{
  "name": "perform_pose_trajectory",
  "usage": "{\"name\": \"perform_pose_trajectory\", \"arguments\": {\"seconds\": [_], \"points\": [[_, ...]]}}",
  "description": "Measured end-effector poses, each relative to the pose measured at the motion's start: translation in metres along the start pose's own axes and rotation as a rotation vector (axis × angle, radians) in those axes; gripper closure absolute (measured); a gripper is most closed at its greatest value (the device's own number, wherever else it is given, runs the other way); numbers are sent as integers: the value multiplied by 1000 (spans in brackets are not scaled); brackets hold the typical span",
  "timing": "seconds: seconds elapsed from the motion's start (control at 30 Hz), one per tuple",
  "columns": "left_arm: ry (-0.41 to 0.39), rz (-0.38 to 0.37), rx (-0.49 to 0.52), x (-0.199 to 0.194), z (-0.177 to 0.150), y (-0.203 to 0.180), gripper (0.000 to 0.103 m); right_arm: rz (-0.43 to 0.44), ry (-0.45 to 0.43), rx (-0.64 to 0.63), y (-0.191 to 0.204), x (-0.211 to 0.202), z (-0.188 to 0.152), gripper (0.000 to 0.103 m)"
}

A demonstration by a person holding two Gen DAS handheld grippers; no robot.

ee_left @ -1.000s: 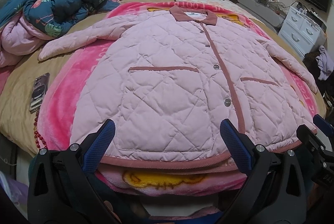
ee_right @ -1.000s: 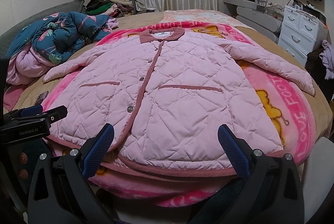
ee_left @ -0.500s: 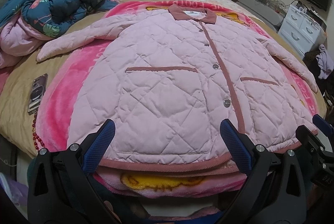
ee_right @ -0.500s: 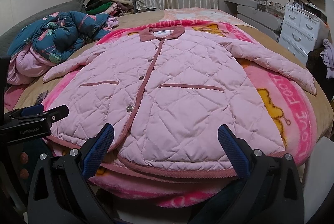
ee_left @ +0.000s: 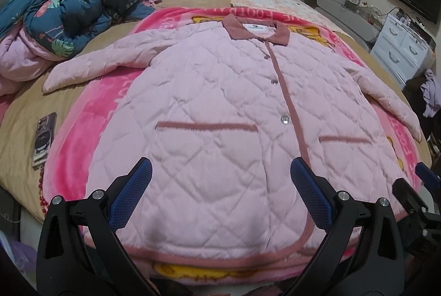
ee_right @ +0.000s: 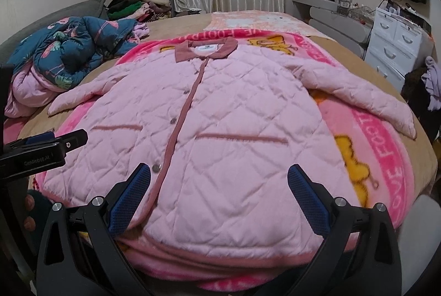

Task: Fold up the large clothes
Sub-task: 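Move the right tool to the sleeve cuff nearest it and grasp it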

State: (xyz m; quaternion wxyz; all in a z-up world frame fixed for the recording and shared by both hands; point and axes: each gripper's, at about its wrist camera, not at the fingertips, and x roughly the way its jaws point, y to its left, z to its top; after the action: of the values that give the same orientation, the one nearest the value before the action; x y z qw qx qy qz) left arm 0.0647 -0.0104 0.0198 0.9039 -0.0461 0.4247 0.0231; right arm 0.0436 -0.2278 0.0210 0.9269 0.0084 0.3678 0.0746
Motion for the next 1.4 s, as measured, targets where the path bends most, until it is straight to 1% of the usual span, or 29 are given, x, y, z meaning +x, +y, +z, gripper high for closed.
{"name": "perform_pose_trajectory", "arguments": {"seconds": [0.17, 0.37, 0.63, 0.67, 0.77, 0.83, 0.9, 1.03, 1.17, 1.27, 1.33, 1.4], "points": [[2, -2, -4, 11, 21, -8, 9, -10, -8, 2, -11, 10, 24, 4], [8, 3, 5, 25, 44, -20, 9, -32, -15, 34, -27, 20, 47, 4], [37, -12, 34, 54, 72, -40, 9, -90, -19, 92, -66, 41, 71, 4], [53, -20, 38, 61, 75, -44, 9, -96, -17, 100, -71, 43, 72, 4], [61, -38, 47, 74, 84, -54, 9, -143, -12, 149, -96, 55, 78, 4], [60, -50, 61, 80, 89, -63, 9, -156, -9, 180, -112, 60, 81, 4], [62, -82, 85, 86, 96, -74, 9, -185, -6, 213, -129, 66, 83, 4], [81, -98, 115, 101, 107, -93, 9, -237, -3, 268, -165, 77, 85, 4], [98, -105, 137, 117, 115, -111, 9, -288, 0, 334, -204, 89, 84, 4], [119, -146, 146, 129, 120, -123, 9, -303, 5, 397, -234, 96, 82, 4], [134, -173, 152, 137, 122, -130, 9, -331, 12, 438, -255, 102, 80, 4], [143, -173, 164, 147, 125, -139, 9, -351, 15, 469, -271, 106, 78, 4]]}}
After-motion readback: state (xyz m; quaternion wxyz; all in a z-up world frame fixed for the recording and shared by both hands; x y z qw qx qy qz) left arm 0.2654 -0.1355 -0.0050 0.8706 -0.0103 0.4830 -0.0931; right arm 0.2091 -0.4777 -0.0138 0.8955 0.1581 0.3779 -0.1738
